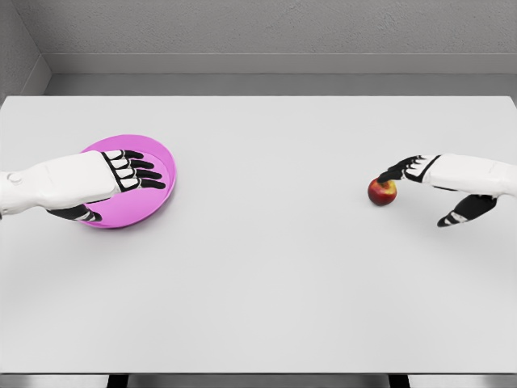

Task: Put the apple on the plate with both arms

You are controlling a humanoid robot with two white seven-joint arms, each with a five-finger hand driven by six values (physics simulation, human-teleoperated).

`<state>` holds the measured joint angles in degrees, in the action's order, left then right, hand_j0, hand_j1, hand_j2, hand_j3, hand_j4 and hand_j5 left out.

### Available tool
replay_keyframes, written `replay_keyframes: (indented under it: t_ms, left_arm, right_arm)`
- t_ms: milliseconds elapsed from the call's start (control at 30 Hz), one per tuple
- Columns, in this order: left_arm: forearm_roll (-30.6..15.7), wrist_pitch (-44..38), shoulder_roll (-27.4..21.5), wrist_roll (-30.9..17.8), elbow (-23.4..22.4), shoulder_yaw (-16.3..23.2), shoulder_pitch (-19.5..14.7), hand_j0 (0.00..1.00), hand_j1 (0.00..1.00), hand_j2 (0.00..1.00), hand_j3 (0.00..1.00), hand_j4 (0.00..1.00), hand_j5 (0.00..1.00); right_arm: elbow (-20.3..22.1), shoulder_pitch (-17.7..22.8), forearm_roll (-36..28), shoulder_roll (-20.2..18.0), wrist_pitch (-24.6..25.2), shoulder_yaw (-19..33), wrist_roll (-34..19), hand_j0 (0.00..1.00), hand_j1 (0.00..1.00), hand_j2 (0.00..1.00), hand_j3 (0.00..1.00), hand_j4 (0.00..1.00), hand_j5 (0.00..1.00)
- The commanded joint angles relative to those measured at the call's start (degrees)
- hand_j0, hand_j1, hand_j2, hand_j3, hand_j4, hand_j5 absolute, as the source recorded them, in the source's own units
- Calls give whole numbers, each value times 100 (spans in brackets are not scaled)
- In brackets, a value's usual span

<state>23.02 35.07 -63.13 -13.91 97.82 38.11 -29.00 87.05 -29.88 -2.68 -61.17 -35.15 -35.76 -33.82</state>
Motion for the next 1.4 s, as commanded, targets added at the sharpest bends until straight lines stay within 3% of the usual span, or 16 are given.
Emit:
replay_keyframes:
  t_ms: [0,133,333,467,767,933,1367]
  left_arm:
    - [-34,-7,-6,3,0,-5,0,100,100,100,100,100,100]
    - [-26,-7,-6,3,0,-6,0,100,100,100,100,100,100]
    - [10,-7,29,-6,0,-6,44,100,100,100,100,100,100]
    - [18,-7,178,-305,-87,-14,53,100,100,100,100,100,100]
    - [10,-7,319,-419,-79,-49,88,100,100,100,100,100,100]
    - [1,-7,337,-454,-79,-49,79,100,100,100,100,100,100]
    - [18,-7,337,-481,-87,-49,88,100,100,100,100,100,100]
  right_arm:
    - [-82,0,-699,88,15,-107,-118,100,100,100,100,100,100]
    - [-188,-53,-909,106,15,-63,-118,100,100,100,100,100,100]
    - [-645,-141,-1094,422,15,-72,-118,100,100,100,100,100,100]
    - [-900,-220,-1085,651,15,-98,-118,100,100,100,100,100,100]
    - [-1111,-281,-655,1028,15,-151,-118,100,100,100,100,100,100]
    - [-1392,-299,-268,1257,15,-309,-118,100,100,100,100,100,100]
    - [-2227,-501,-110,1617,15,-300,-118,100,100,100,100,100,100]
